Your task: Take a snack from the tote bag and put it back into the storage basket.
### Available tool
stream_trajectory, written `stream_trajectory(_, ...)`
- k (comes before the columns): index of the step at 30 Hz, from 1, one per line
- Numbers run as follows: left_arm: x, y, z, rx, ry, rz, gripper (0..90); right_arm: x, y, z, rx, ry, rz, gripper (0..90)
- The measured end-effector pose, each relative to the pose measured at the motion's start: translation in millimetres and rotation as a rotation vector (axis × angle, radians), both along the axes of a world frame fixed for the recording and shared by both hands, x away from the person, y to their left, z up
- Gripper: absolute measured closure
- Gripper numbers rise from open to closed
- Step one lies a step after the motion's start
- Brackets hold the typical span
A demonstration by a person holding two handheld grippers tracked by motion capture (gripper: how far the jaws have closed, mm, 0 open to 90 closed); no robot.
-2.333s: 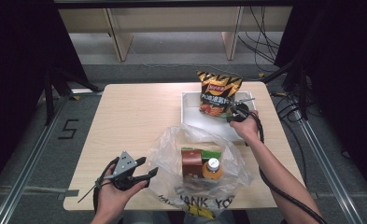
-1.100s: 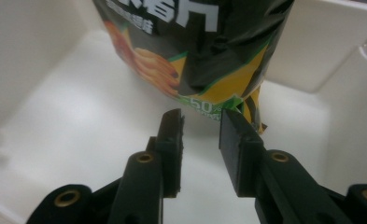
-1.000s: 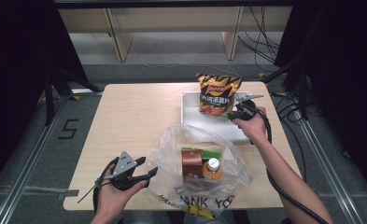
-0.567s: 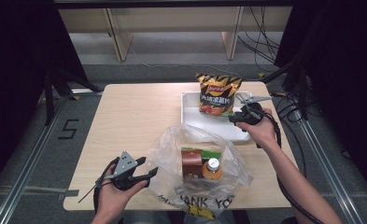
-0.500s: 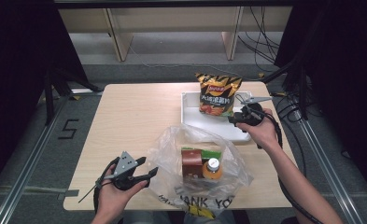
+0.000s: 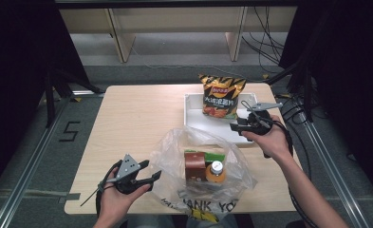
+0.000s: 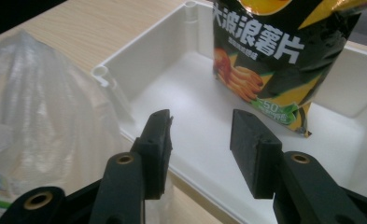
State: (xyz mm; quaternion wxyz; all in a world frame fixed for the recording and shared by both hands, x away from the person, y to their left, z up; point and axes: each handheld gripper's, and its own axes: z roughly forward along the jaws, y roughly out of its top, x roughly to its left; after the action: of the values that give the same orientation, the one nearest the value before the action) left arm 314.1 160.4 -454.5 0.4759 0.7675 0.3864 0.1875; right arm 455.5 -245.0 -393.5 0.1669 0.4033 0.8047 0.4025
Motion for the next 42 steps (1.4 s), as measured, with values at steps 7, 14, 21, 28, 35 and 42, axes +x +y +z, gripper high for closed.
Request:
stream_trajectory(7, 0.5, -0.2, 0.2, 0.000, 0.001, 0.001, 39.7, -11.5, 8.2, 12.8, 0.023, -0.028, 0.049, 57.4)
stream_trajectory(14, 0.8, -1.4, -0.5, 0.015, -0.005, -0.015, 39.7, -24.0, 18.8, 22.9, 0.025, -0.030, 0.106, 56.8)
stream_trajectory(21, -1.3, -1.1, 0.5, 0.011, -0.009, -0.011, 39.6, -35.0, 25.8, 28.9, 0.000, 0.007, 0.225, 58.6)
stream_trajectory(28, -0.8, -4.2, 1.2, -0.001, -0.006, -0.009, 39.6, -39.7, 27.4, 29.9, -0.006, 0.021, 0.248, 60.2)
stream_trajectory(35, -1.7, -4.2, 1.0, 0.003, -0.004, -0.013, 39.5, -43.7, 27.6, 33.4, -0.003, 0.013, 0.294, 62.9)
stream_trajectory(42, -4.3, -3.1, 3.9, 0.002, -0.013, -0.010, 39.5, -50.2, 35.3, 34.3, -0.004, 0.017, 0.353, 64.2)
